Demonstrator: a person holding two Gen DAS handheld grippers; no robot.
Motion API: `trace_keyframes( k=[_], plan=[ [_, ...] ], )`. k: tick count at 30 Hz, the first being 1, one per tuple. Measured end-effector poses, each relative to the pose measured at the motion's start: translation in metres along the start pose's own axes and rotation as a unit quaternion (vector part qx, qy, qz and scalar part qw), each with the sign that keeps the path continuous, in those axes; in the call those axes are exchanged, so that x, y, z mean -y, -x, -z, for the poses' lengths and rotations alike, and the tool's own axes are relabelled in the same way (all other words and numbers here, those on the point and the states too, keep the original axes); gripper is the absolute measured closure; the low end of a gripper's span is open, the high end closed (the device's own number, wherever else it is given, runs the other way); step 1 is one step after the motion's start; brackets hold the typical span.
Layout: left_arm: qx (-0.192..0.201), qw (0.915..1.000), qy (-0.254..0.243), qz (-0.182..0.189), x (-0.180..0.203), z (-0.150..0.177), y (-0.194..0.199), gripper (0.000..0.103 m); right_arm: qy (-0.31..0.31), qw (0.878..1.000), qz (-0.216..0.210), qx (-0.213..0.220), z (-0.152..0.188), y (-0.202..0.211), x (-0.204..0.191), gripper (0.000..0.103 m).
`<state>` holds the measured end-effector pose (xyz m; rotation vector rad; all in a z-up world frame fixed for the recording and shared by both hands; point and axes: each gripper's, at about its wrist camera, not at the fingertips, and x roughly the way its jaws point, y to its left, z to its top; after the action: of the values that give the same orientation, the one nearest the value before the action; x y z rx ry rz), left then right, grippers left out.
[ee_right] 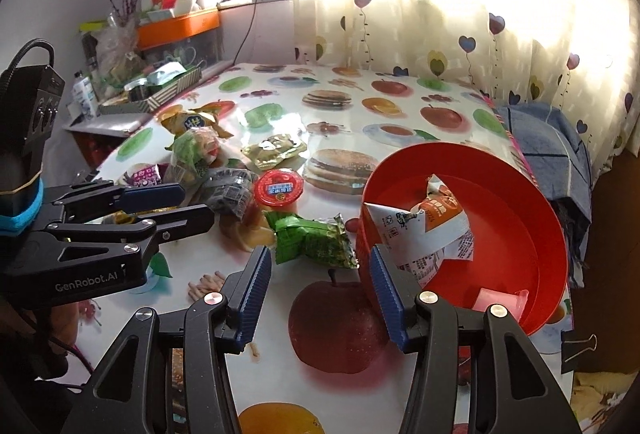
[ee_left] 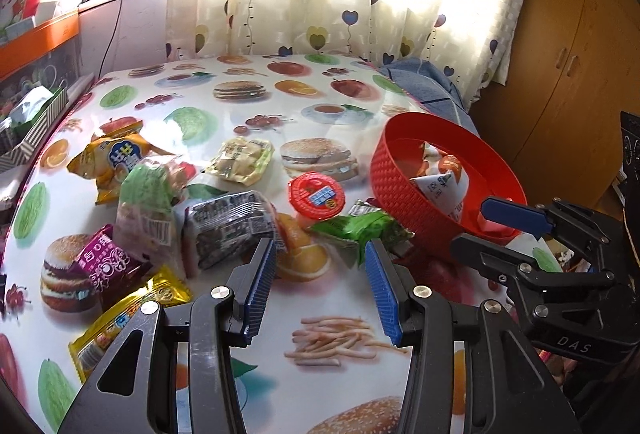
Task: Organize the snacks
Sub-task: 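Withdraw both grippers from the basket back over the snack pile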
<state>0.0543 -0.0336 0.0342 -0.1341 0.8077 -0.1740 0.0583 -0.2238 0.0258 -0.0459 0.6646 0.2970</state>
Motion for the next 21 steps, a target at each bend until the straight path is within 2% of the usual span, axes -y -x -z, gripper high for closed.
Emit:
trace_keyframes(
  k=[21],
  plan=[
    [-0.003,0.9983,0.043,-0.040,-0.052,0.012,0.010,0.055,0.014,0.999,-0.034,-0.012,-0.008,-0.017,-0.016,0.053]
  ],
)
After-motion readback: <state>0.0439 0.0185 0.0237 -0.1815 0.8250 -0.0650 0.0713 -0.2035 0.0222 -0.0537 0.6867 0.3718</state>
